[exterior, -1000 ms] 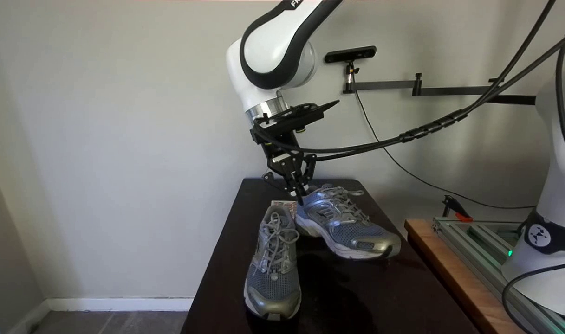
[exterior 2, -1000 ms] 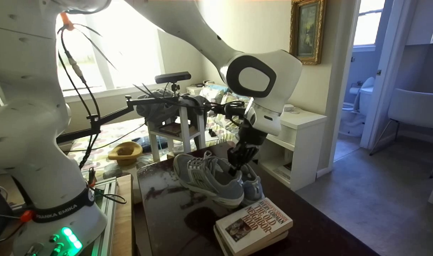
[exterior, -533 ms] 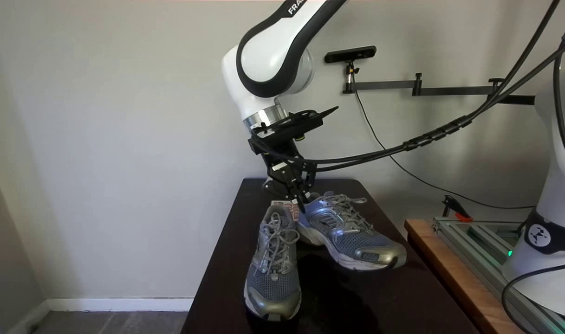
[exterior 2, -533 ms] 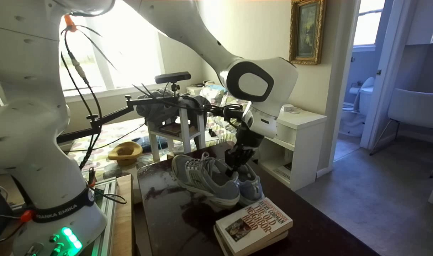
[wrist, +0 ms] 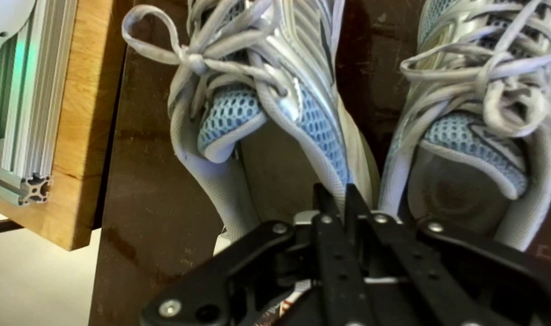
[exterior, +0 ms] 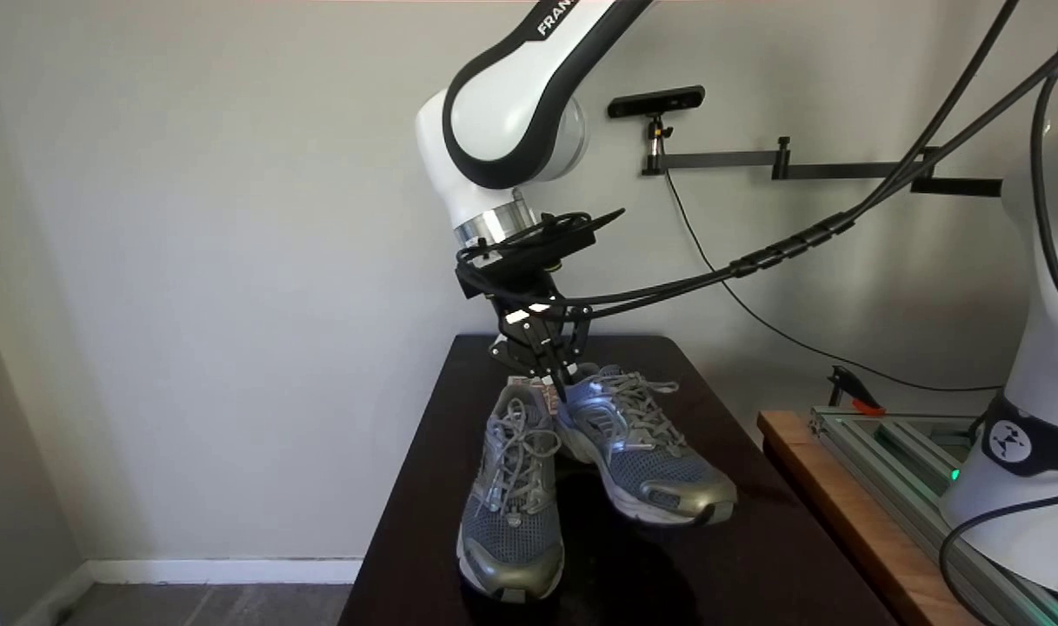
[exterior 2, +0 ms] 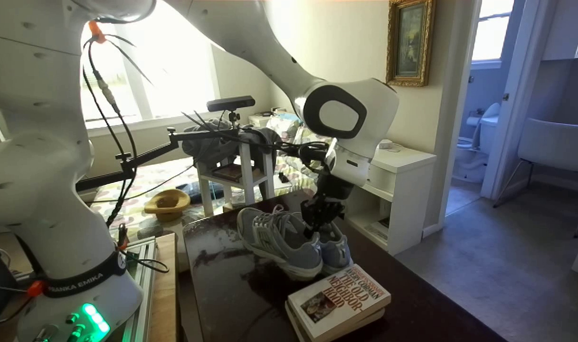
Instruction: Move the trainers to the left
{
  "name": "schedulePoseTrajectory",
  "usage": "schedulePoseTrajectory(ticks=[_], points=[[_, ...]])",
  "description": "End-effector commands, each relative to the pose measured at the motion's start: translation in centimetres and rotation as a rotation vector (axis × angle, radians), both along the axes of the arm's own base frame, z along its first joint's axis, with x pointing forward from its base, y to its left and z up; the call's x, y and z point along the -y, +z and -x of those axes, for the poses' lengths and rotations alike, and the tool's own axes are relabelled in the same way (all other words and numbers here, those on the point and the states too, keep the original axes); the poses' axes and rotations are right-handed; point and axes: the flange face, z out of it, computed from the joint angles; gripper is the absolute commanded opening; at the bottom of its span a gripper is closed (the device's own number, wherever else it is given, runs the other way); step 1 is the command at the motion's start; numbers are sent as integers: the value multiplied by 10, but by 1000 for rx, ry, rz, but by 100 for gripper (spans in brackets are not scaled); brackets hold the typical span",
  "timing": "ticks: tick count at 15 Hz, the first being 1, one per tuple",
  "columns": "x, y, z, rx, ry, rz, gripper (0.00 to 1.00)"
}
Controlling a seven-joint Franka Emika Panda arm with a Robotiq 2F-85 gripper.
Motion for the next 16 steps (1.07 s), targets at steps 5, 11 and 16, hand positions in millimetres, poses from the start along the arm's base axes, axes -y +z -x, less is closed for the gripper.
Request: schedulePoseTrajectory(ticks=[5, 11, 16], points=[[-5, -17, -9, 14, -222, 83, 2], [-7, -30, -16, 26, -323, 143, 2], [-8, -31, -15, 18, -345, 153, 2]])
